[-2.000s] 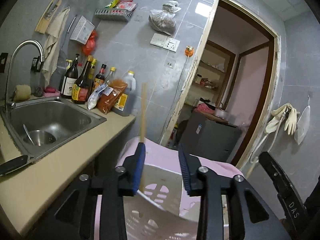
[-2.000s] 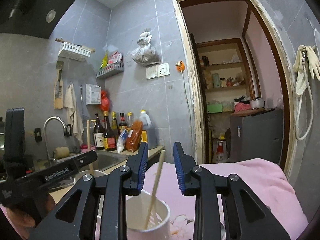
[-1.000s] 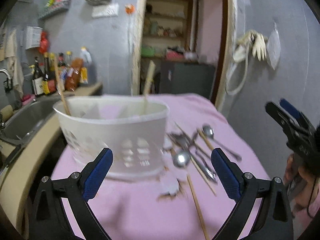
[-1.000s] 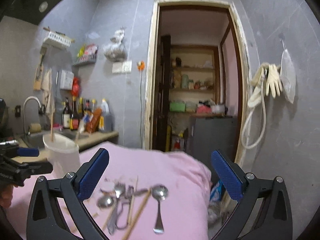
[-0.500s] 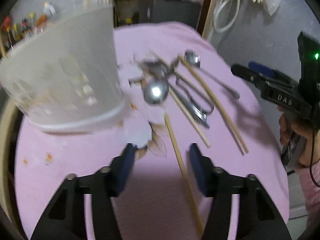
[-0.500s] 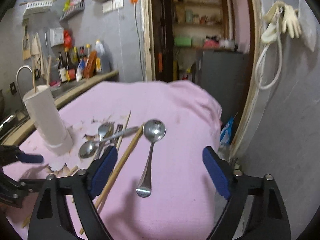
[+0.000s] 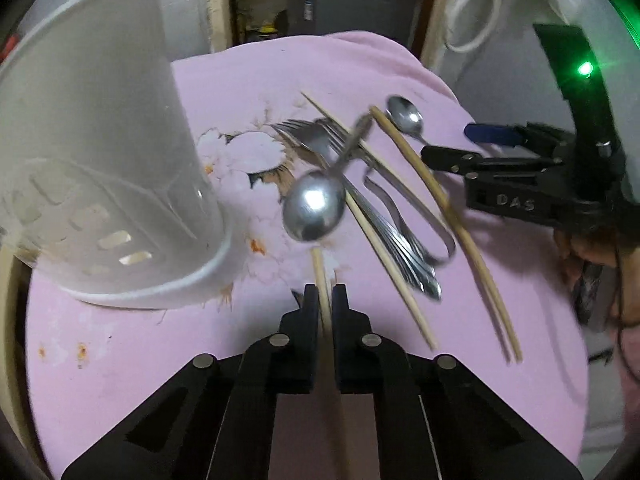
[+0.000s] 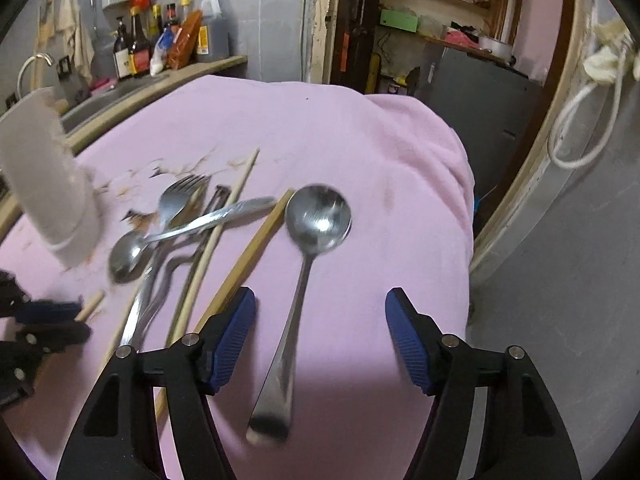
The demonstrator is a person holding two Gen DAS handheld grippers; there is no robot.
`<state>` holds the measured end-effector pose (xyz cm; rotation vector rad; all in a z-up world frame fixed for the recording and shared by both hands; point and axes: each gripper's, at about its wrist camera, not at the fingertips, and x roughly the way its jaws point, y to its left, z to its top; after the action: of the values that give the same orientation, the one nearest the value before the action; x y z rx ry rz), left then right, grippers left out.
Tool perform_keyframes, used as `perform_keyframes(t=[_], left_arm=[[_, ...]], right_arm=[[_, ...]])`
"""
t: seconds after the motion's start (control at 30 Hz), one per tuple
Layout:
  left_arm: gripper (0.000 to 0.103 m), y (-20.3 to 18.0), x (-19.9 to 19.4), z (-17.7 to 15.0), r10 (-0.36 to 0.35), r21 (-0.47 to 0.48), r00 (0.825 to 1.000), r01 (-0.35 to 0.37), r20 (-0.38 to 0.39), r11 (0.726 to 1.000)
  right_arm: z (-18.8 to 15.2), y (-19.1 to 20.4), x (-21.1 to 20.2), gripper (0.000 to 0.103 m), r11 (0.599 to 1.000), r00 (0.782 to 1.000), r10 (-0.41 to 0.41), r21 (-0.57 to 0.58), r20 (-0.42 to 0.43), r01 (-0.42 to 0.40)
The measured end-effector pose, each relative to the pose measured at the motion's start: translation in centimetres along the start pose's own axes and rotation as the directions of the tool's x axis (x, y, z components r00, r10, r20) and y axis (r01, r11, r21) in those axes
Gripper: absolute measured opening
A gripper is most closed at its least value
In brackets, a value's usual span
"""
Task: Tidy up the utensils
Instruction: 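Lower the right tool to the pile and grasp a metal spoon by its bowl, then carry the spoon with the right tool and lower it into the white cup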
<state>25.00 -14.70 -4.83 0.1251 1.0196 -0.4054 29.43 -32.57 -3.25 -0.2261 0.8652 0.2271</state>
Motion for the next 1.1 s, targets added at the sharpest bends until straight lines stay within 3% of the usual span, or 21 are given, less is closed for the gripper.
perform_keyframes(t=[0.27, 0.43, 0.5, 0.7, 0.83, 1.1], left_arm=[[0.003, 0.9, -0.5, -0.1, -0.026, -0.038, 0.999, 0.027, 0.032, 0.999], [0.004, 1.2, -0.4, 0.5, -0.054, -0.022, 0.998, 0.053, -0.04, 0.998], [0.004, 1.1, -0.5, 0.6, -0.059, 0.001, 0.995, 0.059, -0.076, 0.998], [0.004, 1.1, -0.4, 1.1, -0.064, 0.033, 0.991, 0.068, -0.12, 0.997], [0.003, 1.3, -0.5, 1.1, -0.07, 0.006, 0.993, 0.071, -0.1, 0.997], [0.003, 1.5, -3.1, -1.4, -0.09, -0.043, 0.995, 0.092, 0.044, 0.995]], right_arm=[[3.2, -0.3, 3.4, 0.063, 1.0, 0.998, -0.007, -0.023, -0.059, 0.005], [3.8, -1.0, 4.1, 0.053, 0.999, 0.997, 0.036, 0.017, -0.07, -0.035], [3.7, -0.8, 4.0, 0.043, 0.998, 0.996, 0.058, 0.01, -0.067, -0.057], [3.6, -0.4, 3.5, 0.041, 0.999, 0.997, 0.049, 0.013, -0.055, -0.048], [2.5, -0.1, 1.9, 0.041, 0.999, 0.999, 0.035, 0.014, -0.014, -0.035], [-0.5, 1.1, -4.2, 0.041, 1.0, 0.984, -0.008, 0.006, 0.181, 0.007]])
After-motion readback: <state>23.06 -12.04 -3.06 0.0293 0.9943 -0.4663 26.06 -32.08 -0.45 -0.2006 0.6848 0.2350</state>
